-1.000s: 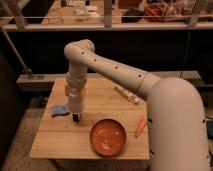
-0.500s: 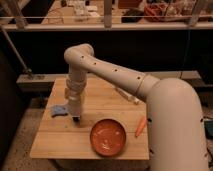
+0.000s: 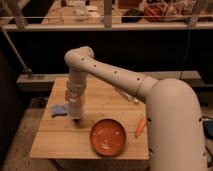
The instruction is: Place the ceramic cup over the eraser
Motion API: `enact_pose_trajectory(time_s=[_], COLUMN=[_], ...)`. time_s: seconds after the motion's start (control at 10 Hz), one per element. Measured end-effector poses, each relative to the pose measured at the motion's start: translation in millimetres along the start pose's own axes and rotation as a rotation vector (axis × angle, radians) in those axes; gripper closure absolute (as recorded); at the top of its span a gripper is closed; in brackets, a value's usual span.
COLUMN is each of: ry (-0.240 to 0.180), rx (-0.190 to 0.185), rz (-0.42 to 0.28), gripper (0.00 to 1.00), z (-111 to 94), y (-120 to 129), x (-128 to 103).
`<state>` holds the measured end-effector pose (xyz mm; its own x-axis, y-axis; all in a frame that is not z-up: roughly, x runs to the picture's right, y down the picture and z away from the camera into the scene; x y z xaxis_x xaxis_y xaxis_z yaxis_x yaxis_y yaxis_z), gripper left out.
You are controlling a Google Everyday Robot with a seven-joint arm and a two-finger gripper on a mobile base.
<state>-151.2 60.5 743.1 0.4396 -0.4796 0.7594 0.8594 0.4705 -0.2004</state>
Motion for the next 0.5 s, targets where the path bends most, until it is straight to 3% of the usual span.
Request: enact_pose_trajectory(time_s=[0.5], ry=[-0.009], rx=[-0.008], rz=[0.002], gripper=[0.91], z=[6.8], y=[2.2], x=[1.1])
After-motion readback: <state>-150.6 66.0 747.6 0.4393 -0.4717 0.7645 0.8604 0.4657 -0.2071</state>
